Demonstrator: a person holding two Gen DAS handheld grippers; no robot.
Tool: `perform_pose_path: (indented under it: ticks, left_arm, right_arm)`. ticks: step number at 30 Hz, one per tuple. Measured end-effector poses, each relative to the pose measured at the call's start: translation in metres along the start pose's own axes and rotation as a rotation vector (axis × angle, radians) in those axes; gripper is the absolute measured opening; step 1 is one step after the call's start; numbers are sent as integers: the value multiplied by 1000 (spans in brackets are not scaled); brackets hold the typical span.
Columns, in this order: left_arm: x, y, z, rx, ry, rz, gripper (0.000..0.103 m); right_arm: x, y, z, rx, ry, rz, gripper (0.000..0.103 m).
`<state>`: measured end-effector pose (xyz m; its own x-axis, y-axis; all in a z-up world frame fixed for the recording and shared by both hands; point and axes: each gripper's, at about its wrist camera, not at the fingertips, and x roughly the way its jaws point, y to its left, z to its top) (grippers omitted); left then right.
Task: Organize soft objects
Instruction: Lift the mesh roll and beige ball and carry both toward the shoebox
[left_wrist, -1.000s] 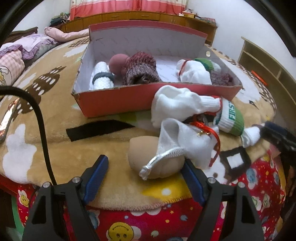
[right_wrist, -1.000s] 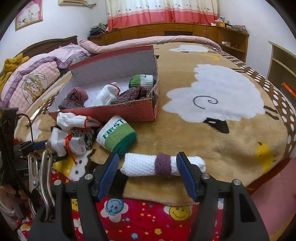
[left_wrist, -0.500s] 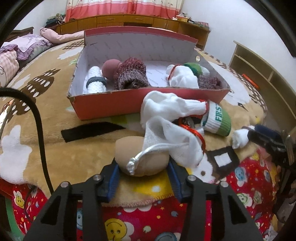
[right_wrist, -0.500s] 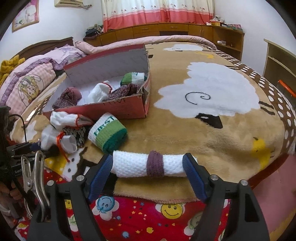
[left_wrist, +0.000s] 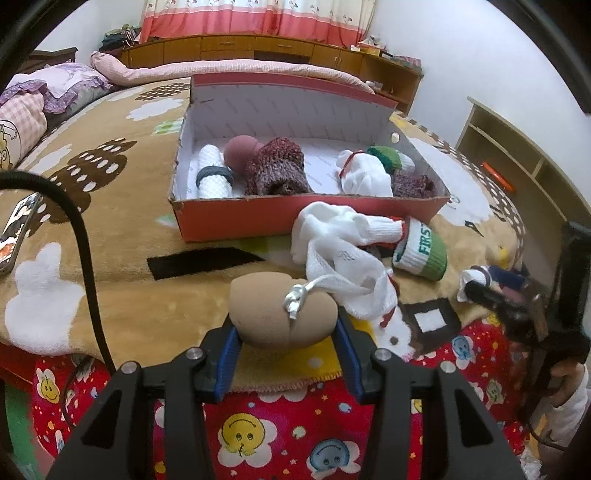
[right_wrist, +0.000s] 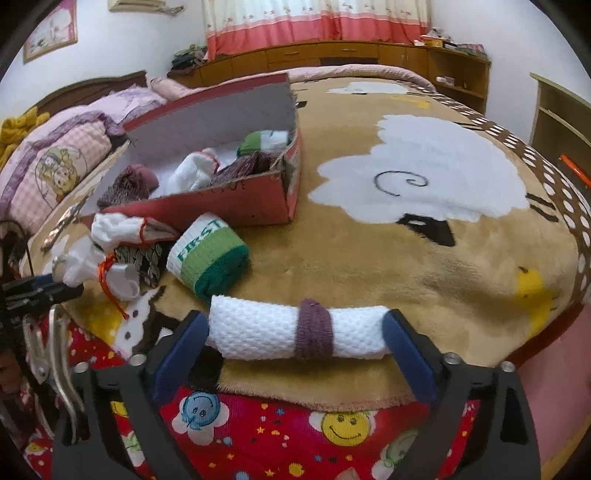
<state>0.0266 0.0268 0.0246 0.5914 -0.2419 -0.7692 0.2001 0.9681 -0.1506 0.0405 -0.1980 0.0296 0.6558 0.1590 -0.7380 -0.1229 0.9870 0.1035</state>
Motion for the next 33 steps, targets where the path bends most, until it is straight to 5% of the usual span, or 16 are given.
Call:
perform_pose_path:
  ticks: [7, 19, 33]
  left_arm:
    - [-5, -1, -1, 4, -5, -3, 50]
    - [-14, -7, 0, 16, -24, -6, 50]
    - [-33, -10, 8, 20, -68, -3, 50]
  right_arm:
    - [15, 13, 0, -145, 61, -95, 99]
    - [4, 7, 3, -200, 11, -150, 40]
    - [-18, 13, 12, -168, -66, -84, 33]
